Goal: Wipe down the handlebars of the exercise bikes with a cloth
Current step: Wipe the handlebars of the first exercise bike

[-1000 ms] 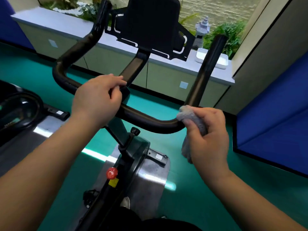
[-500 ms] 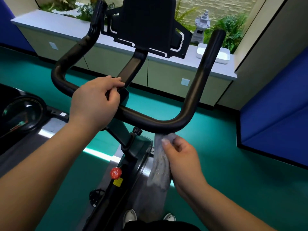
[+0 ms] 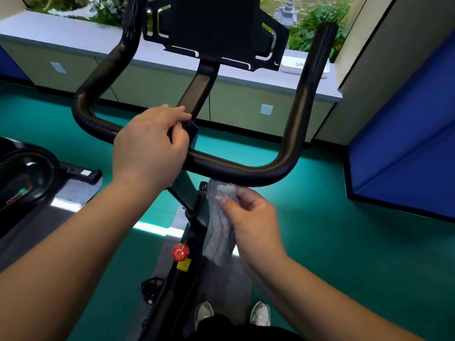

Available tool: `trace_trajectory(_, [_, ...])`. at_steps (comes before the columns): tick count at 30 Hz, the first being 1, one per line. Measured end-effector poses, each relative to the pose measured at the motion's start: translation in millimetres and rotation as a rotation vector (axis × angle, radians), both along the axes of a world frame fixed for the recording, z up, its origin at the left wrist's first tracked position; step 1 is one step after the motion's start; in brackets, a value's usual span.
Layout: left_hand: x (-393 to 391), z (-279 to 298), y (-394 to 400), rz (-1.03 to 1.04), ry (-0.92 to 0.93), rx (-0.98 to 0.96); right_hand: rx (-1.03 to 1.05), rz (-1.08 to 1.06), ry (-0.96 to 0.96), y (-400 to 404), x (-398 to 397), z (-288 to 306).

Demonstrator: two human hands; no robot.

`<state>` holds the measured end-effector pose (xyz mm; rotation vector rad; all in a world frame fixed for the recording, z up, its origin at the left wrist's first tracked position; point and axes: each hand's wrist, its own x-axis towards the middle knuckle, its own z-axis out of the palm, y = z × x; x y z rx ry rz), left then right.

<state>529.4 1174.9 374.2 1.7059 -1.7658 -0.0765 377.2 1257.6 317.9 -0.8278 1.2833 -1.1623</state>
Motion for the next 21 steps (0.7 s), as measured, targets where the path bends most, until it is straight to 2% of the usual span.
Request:
trace_trajectory(3, [0.1,-0.8,-0.2,-0.009,0.004,0.002,-0.006,-0.141,0.044,2.7,-13.7,-3.4])
trace_trajectory(5, [0.1,-0.9,-0.2,-0.012,-0.004,0.001,-0.01,-0.178,-0.001,2.3,-12.1,-2.9])
trace_trajectory(9, [1.2,-1.1,-1.6,-0.017,-0.002,0.008,0.063,-0.155,-0.166,-10.6,26.6,-1.4])
trace_trajectory(12, [2.1,-1.6,-1.5,-0.013,-0.007,0.006,0.085,-0.144,-0.169,-19.9,48.7,-2.4])
trace_trajectory(17, [1.4,-1.7,-2.2,-0.023,-0.002,0.009,0.048,-0.203,-0.162,-13.2,33.3,-0.3])
trace_trajectory(21, [1.6,-2.0,-2.9,-0.022,-0.003,0.001,0.104,-0.127,-0.191,-22.7,53.1,-0.4])
